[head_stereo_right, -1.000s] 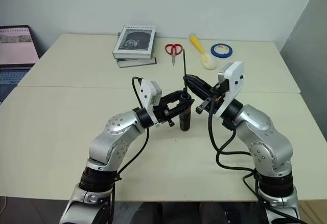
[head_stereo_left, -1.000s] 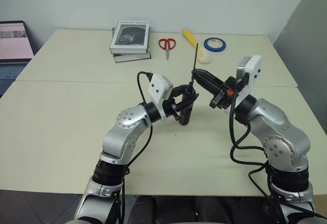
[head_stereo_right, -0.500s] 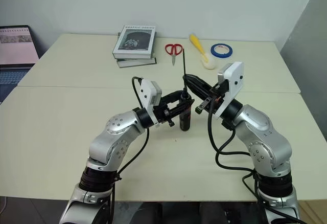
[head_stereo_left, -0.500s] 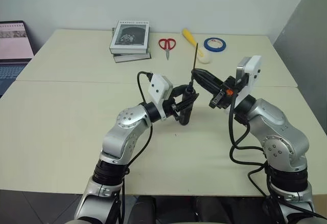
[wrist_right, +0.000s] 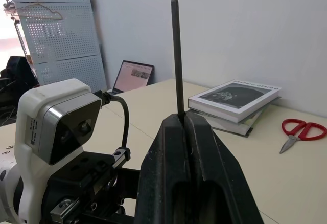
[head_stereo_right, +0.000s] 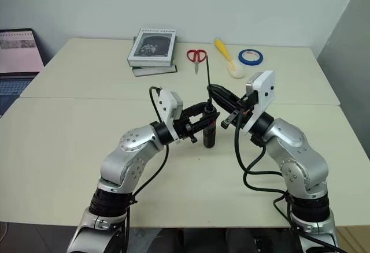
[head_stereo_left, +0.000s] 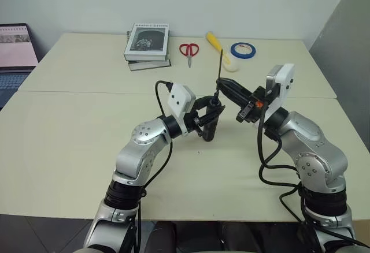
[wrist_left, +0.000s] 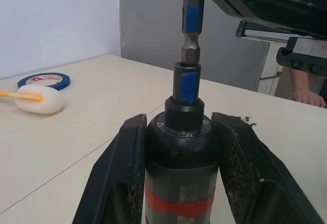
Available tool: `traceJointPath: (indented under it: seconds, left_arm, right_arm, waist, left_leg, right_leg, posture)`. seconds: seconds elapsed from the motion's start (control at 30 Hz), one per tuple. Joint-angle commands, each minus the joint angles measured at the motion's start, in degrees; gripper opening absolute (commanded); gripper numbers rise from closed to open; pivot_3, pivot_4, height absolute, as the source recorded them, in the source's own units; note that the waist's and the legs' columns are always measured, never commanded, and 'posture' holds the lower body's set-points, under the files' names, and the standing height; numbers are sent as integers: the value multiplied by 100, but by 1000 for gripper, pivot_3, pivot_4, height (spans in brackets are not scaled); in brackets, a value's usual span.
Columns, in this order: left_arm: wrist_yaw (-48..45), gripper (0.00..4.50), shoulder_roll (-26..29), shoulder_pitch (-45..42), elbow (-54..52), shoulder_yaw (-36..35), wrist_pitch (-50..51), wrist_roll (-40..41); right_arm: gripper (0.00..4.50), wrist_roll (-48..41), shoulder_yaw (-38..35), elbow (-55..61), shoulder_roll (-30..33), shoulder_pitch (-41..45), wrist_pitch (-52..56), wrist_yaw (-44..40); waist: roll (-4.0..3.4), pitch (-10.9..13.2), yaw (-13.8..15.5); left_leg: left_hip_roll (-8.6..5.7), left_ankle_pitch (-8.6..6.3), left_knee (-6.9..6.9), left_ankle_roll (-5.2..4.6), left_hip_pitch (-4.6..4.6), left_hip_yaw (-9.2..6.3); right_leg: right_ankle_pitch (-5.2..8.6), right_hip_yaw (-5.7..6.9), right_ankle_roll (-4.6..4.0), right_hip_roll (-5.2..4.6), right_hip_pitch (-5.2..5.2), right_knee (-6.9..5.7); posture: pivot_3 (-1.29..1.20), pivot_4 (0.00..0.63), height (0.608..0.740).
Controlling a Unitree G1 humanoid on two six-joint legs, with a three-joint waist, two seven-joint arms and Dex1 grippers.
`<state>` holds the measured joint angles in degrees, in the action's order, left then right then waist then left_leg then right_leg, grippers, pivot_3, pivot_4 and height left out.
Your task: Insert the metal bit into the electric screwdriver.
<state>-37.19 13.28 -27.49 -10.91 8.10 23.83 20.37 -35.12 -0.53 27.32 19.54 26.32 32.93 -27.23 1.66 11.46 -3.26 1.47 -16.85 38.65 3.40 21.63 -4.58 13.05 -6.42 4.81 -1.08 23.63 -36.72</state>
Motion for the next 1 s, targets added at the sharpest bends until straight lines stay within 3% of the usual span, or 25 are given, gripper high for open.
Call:
traceJointPath:
  seconds: [0.03, 0.5, 1.0]
  left_arm:
    - [-30, 1633, 31, -70, -109, -3, 12, 32]
    - [-81, 1633, 62, -81, -98, -14, 15, 32]
    - [-119, 1633, 66, -106, -72, -17, 6, 23]
  right_arm:
    - [0, -34, -15, 48, -10, 58, -93, -75]
    - [0, -31, -38, -122, 14, 92, -147, -255]
    - [0, -333, -101, -720, 743, 424, 49, -1275]
  waist:
    - [0, 0, 0]
    - [0, 0, -1]
    - [0, 0, 0]
  left_leg:
    - [0, 0, 0, 0, 0, 0]
    - [0, 0, -1, 0, 0, 0]
    - [0, 0, -1, 0, -1, 0]
  right_leg:
    - [0, 0, 0, 0, 0, 0]
    - [1, 1, -1, 0, 1, 0]
    - [0, 1, -1, 0, 0, 0]
  posture:
    - [0, 150, 740]
    - [0, 150, 740]
    - [0, 150, 740]
